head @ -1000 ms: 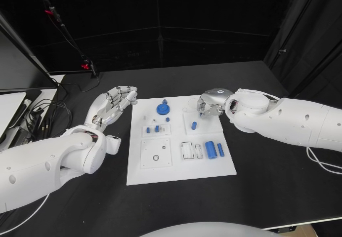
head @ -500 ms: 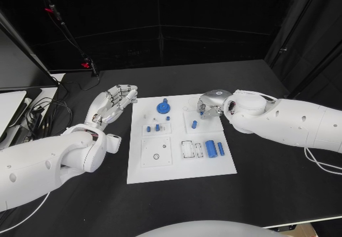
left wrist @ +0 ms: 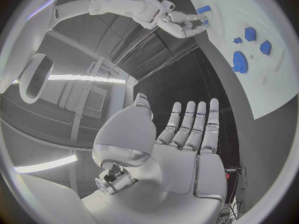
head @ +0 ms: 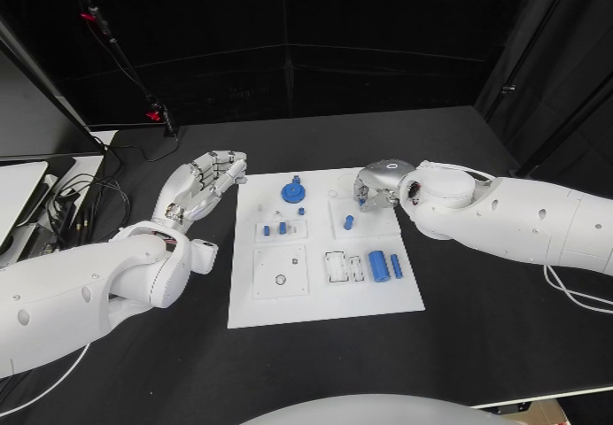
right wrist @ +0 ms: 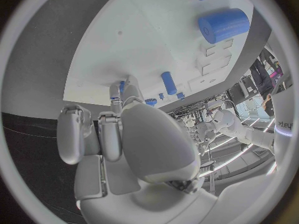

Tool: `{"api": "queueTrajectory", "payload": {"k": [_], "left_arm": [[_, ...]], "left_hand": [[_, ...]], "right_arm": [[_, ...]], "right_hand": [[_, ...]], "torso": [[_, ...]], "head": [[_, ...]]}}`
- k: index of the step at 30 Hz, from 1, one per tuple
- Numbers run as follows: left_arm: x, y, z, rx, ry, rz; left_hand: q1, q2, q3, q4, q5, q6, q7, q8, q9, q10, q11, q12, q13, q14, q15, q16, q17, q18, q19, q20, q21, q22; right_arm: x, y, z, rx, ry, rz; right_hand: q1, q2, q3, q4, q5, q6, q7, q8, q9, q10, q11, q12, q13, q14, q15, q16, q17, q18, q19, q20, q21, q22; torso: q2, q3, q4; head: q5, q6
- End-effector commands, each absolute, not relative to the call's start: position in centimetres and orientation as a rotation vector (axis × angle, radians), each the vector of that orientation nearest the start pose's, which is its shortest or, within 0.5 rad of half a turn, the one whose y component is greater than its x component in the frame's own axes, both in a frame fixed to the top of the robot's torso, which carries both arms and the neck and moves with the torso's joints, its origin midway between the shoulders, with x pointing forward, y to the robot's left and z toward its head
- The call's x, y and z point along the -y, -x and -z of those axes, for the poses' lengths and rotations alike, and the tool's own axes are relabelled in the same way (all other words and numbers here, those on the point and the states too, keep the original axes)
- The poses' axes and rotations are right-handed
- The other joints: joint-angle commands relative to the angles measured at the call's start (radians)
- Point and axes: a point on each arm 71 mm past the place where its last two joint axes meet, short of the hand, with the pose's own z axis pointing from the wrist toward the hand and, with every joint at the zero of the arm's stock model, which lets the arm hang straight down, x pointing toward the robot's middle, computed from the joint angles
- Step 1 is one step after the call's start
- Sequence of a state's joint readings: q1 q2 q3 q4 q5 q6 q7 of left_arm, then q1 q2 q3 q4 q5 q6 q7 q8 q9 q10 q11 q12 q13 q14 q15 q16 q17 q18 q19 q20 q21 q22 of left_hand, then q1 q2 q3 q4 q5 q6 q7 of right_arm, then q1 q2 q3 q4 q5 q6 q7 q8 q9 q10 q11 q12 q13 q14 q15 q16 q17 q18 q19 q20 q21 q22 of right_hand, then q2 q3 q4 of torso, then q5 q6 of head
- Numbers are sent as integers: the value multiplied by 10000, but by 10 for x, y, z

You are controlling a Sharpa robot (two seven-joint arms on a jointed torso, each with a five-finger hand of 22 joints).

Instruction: Assemble the parts on the task board

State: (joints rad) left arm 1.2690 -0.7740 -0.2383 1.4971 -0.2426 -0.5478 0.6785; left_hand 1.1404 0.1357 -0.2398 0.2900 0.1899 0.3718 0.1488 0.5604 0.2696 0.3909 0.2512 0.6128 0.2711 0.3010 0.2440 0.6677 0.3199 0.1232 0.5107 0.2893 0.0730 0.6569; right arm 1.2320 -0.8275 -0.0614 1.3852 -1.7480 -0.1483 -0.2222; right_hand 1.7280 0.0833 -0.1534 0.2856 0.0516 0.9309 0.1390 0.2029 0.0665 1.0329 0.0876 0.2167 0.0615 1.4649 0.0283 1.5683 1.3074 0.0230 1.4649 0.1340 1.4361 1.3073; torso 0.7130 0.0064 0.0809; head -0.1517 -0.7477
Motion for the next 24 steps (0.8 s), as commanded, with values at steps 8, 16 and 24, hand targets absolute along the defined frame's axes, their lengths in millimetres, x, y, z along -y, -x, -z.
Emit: {"api": "queueTrajectory", "payload": {"k": [8,16,24], "left_arm": [[-187,-474,181,-11768,5348,15062],[-187,-474,181,-11788,5365,15046],[-187,-474,181,-11800,5375,15039]], "left_hand": [[24,94,24,6,86,82,1414,76,-34,93,-3,76,-34,-48,-9,82,-42,-153,98,-5,-41,-25],[49,113,19,5,107,93,1413,92,-66,101,-4,108,-66,-52,-10,114,-79,-152,102,-5,-41,-44],[80,138,11,6,129,112,1411,114,-104,119,-7,152,-105,-57,-11,153,-126,-150,109,-5,-39,-66]], "right_arm": [[241,-512,200,-17530,3664,-1901],[240,-512,201,-17600,3802,-1816],[237,-512,200,-17341,3908,-1813]], "right_hand": [[164,28,181,10,-40,482,-65,-3,49,396,-84,-164,-4,1059,-156,25,2634,196,90,-114,-52,1648],[273,22,326,-10,-40,1079,-215,122,102,893,-246,-324,-7,1059,-332,25,2634,195,106,-267,-52,1652],[365,18,457,-27,-38,1442,-276,162,119,1326,-320,-460,-7,1059,-405,25,2634,185,136,-354,-36,1666]], "torso": [[3,1,-4],[3,3,0],[3,-1,-5]], "head": [[-7,-24],[-8,-44],[-4,-93]]}}
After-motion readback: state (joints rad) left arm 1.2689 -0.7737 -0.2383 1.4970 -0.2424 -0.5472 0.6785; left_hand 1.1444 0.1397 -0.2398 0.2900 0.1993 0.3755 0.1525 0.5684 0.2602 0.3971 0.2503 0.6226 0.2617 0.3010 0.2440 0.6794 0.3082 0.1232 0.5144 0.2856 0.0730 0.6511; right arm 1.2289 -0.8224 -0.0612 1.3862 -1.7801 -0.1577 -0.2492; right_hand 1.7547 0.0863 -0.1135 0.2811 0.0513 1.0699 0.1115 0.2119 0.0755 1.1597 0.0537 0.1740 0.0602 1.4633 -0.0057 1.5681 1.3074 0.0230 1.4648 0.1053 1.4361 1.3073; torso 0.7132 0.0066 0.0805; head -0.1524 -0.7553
